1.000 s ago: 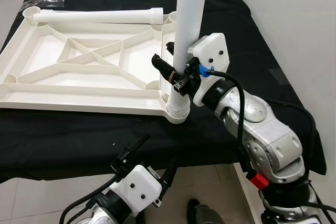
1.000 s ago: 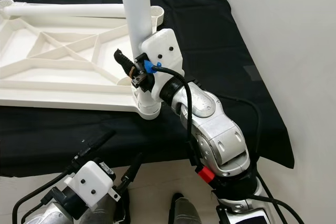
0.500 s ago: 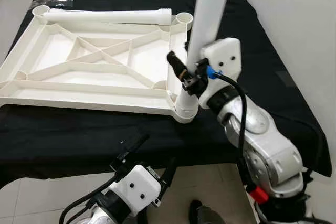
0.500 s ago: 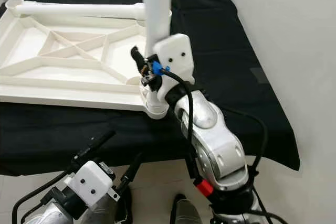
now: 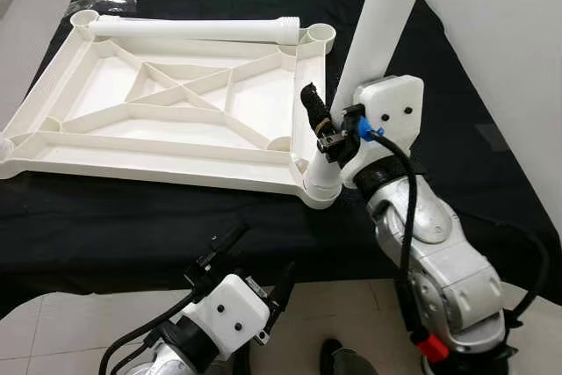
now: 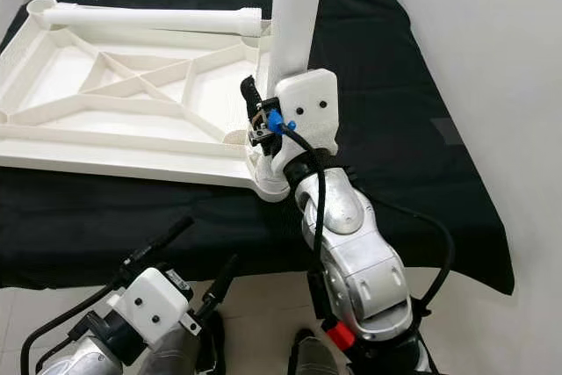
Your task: Building children table
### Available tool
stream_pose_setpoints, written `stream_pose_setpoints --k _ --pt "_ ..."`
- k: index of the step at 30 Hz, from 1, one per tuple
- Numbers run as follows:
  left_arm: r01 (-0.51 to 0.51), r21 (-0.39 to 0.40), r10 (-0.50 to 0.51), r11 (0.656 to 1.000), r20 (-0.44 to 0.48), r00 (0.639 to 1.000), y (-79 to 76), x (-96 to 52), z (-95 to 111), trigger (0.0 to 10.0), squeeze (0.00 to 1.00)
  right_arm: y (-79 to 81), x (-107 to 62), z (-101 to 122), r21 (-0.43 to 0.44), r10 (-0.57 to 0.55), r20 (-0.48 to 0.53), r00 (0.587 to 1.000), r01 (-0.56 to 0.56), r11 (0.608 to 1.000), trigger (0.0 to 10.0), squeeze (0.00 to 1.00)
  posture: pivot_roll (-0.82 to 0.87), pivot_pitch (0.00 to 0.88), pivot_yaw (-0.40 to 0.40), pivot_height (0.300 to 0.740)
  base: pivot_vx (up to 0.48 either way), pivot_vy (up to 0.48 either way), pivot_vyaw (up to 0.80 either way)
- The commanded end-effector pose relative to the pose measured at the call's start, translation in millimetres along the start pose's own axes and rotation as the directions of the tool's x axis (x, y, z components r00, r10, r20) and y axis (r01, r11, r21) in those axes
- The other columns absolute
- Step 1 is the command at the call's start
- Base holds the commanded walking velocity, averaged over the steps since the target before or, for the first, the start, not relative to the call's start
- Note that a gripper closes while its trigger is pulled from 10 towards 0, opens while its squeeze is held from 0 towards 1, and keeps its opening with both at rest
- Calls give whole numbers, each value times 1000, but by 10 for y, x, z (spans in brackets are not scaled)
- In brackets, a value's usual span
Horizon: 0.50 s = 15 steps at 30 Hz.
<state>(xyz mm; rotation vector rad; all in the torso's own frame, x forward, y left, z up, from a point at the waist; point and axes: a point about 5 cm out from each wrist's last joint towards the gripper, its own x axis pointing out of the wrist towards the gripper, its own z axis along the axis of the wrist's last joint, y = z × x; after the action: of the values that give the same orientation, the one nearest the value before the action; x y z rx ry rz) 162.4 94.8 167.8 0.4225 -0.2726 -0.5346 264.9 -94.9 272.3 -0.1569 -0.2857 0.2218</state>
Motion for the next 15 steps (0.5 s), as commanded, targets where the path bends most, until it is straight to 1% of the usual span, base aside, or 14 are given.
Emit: stream_pose_setpoints --k 1,7,8,11,12,14,15 --pt "16 -11 -16 1000 -22 1000 -29 -22 -55 10000 0 -196 -76 -516 -108 -157 -292 943 131 986 10000 0 11 324 2 740 0 0 0" --pt "16 -11 -16 1000 -22 1000 -32 -12 -65 10000 0 -166 -78 -521 -115 -156 -288 945 128 985 10000 0 18 317 2 740 0 0 0" --pt "11 -11 -11 1000 -25 1000 -11 -7 -76 10000 0 -156 -60 -529 -103 -159 -286 945 135 985 10000 0 24 304 3 740 0 0 0" --pt "7 -13 -8 1000 -27 1000 4 -7 -80 10000 0 -155 -51 -532 -96 -161 -286 945 139 986 10000 0 24 304 3 740 0 0 0" --pt "-13 -1 12 1000 -33 999 38 -4 -88 10000 0 -160 -40 -533 -91 -163 -284 945 143 986 10000 0 25 297 3 740 0 0 0" --pt "-114 28 116 993 -64 991 235 -2 -150 10000 0 -181 1 -529 -73 -177 -275 945 163 984 10000 0 34 276 8 740 0 0 0" --pt "-114 28 116 993 -64 991 235 -2 -150 10000 0 -181 1 -529 -73 -177 -275 945 163 984 10000 0 34 276 8 740 0 0 0"
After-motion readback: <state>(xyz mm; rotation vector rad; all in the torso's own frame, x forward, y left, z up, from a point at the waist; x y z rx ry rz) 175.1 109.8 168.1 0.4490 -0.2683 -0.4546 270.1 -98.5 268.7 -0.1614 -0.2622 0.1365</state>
